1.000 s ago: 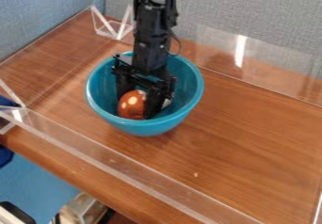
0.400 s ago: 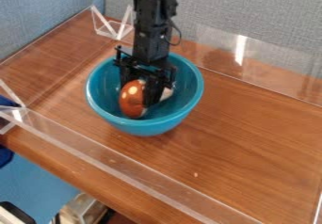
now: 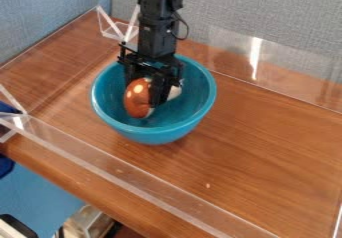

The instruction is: Remove the mushroom from inside the blue bowl and put it on the table

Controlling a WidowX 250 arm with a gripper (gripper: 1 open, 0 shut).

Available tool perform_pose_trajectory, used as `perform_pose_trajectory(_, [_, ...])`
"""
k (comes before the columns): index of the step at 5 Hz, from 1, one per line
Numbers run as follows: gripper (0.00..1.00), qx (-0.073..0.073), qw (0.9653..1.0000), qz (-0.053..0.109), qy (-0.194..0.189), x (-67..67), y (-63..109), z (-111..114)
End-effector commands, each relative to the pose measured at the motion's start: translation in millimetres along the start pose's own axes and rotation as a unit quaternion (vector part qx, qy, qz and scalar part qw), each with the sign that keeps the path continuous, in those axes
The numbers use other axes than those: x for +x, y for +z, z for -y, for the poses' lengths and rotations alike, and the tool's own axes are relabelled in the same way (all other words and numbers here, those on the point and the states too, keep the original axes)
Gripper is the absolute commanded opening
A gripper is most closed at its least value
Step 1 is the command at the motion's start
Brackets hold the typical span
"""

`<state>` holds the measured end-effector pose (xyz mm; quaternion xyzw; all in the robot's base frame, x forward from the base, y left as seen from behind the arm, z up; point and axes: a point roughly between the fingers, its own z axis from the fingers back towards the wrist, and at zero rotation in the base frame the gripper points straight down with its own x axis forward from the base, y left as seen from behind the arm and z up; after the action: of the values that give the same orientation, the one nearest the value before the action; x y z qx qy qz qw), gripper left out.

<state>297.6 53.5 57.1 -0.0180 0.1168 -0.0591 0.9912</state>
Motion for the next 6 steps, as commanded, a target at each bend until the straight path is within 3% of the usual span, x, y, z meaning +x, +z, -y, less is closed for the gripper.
perform_pose_trajectory(1, [0.00, 0.002, 0.9998, 0.018, -0.010, 3.9, 5.8, -5.5])
perform_pose_trajectory(2, [0.00, 0.000, 0.9998, 0.009, -0.018, 4.6, -3.3, -6.5])
perform_pose_trajectory(4, [0.00, -0.002, 0.9996, 0.018, -0.021, 4.8, 8.1, -8.6])
perform_pose_trajectory(6, [0.00, -0.002, 0.9990, 0.038, -0.025, 0.6, 28.4, -6.1])
